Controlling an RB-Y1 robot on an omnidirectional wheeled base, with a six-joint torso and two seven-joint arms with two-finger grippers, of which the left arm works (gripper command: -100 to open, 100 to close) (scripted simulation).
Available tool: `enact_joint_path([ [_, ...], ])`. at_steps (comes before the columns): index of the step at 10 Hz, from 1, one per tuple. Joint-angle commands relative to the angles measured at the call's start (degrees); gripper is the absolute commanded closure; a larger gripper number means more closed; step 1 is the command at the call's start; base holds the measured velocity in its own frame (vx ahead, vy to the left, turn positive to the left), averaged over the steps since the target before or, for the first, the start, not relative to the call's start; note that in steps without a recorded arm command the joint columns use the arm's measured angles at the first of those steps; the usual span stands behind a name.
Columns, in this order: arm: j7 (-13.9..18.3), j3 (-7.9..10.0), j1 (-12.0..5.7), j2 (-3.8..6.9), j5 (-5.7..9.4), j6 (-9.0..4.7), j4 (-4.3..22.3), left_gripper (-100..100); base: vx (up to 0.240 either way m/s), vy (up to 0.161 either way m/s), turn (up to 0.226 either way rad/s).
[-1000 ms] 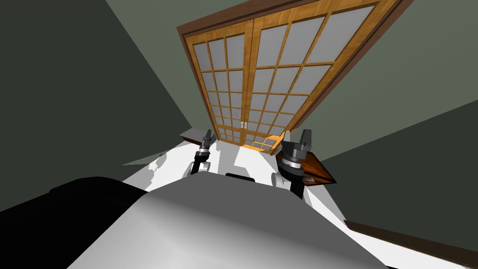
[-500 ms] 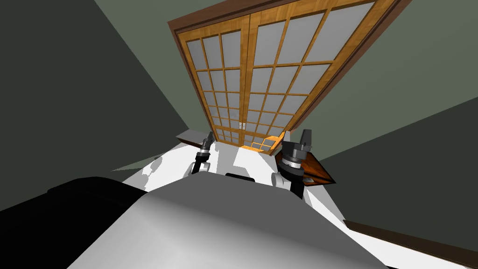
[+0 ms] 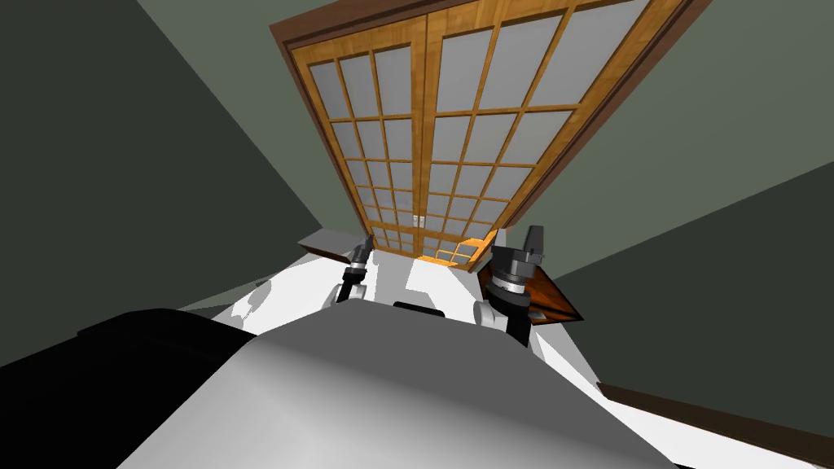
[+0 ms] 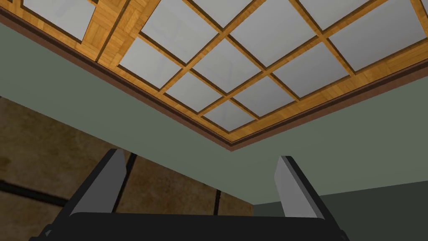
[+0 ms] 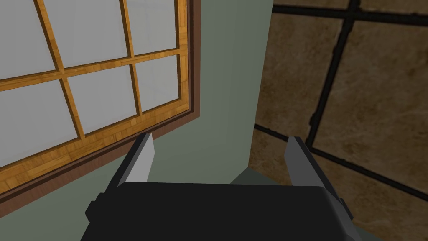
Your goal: Pull the door open
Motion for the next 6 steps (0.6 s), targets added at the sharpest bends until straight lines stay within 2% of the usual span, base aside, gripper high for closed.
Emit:
enact_joint_path([
  [1, -2.0, 0.57, -0.57, 0.21, -0.42, -0.88, 2.6, -100, 0.121, -0.021, -0.075],
  [6, -7.9, 2.09, -2.34, 0.52, -1.84, -2.65, 9.8, -100, 0.1, -0.006, -0.066],
])
